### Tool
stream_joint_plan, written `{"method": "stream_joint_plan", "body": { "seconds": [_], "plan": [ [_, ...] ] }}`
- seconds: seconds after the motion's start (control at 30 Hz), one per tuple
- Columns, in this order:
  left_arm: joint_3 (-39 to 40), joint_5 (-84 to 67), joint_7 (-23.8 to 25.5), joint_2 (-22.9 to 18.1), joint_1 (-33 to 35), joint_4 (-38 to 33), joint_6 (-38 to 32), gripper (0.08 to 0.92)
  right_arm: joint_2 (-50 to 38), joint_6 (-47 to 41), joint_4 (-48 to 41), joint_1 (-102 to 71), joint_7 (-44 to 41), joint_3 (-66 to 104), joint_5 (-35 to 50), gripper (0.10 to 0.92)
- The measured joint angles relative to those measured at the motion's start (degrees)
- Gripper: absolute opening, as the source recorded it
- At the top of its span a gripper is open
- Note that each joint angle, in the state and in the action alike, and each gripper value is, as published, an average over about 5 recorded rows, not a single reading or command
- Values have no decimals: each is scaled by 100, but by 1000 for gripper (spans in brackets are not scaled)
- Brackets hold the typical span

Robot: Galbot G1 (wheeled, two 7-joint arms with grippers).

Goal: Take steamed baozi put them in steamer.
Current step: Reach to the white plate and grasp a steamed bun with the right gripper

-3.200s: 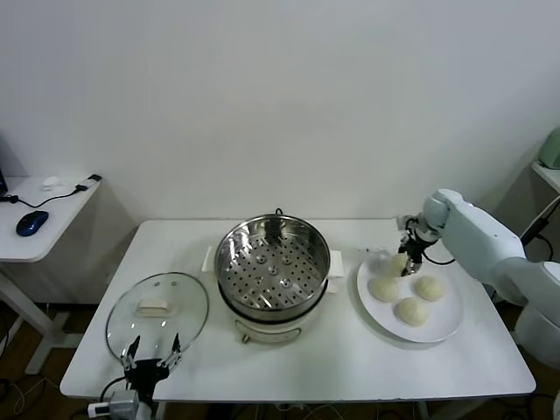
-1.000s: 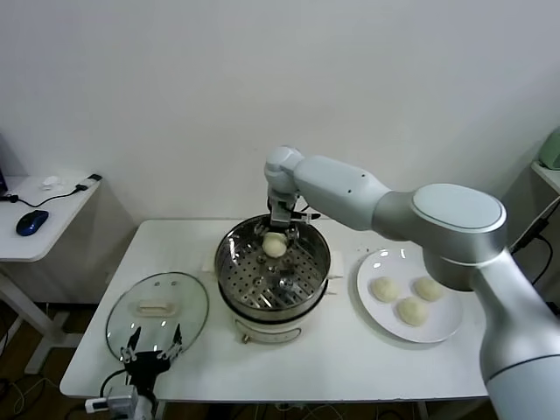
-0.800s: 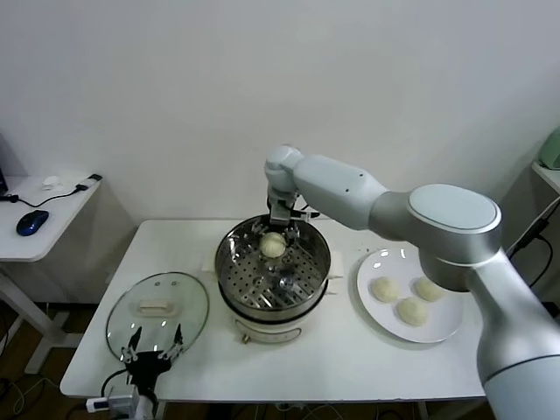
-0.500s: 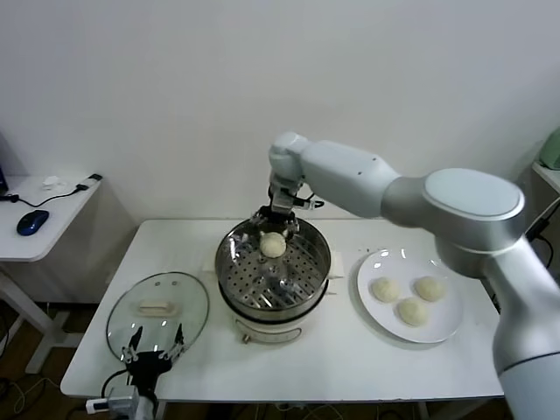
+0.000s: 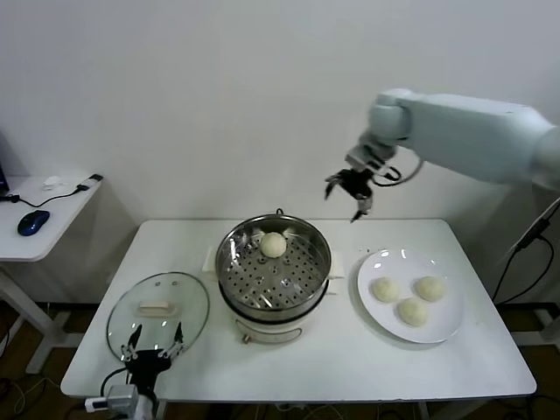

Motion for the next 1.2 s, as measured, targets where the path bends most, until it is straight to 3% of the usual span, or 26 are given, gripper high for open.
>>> {"method": "stream_joint_plan", "body": {
  "seconds": [0.2, 0.4, 0.97, 1.2],
  "plan": [
    [-3, 13, 1, -2, 4, 27, 1, 823, -797, -1034, 487, -456, 373, 11, 115, 823],
    [-2, 37, -2, -21, 48, 48, -10, 823, -1055, -1607, 397, -1360, 569, 585, -69, 823],
    [-14, 85, -10, -83, 100, 108, -38, 823, -589, -2046, -868, -3293, 716, 2008, -879, 821],
    [-14, 86, -23, -80, 102, 150, -68, 823, -291, -2073, -1294, -3626, 699, 2270, -1019, 779]
  ]
}}
